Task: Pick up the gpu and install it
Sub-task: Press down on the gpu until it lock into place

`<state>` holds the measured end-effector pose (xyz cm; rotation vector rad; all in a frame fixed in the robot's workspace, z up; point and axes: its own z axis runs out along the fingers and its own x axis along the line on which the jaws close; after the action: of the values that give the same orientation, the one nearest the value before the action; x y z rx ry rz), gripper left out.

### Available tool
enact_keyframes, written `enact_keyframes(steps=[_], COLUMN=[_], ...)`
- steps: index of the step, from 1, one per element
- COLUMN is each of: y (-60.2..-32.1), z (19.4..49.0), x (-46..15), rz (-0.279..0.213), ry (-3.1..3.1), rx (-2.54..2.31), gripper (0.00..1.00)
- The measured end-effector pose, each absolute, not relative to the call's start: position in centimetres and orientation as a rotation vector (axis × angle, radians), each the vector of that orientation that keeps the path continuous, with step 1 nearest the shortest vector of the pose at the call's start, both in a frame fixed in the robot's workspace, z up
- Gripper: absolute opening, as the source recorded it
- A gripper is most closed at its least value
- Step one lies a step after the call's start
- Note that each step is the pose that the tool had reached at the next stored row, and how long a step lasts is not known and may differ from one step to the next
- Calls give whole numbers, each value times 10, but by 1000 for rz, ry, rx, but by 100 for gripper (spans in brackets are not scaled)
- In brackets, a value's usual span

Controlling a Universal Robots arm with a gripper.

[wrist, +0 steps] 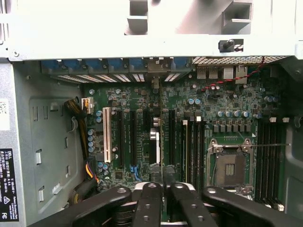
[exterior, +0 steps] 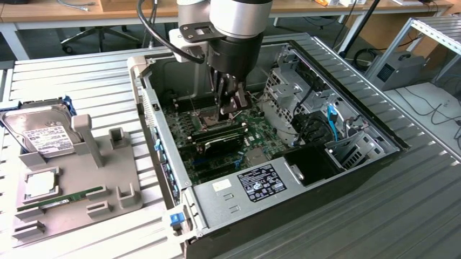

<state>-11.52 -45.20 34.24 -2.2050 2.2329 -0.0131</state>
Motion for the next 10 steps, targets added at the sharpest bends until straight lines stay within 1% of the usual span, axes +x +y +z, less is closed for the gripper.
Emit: enact_keyframes(steps=[1, 2, 10], y=[-452, -452, -450], z=[342, 342, 342], x=[-115, -115, -115], rz=[-13, -13, -13], ry=[2233, 2233, 2233], rx=[-2205, -2205, -2205], gripper=[14, 11, 11])
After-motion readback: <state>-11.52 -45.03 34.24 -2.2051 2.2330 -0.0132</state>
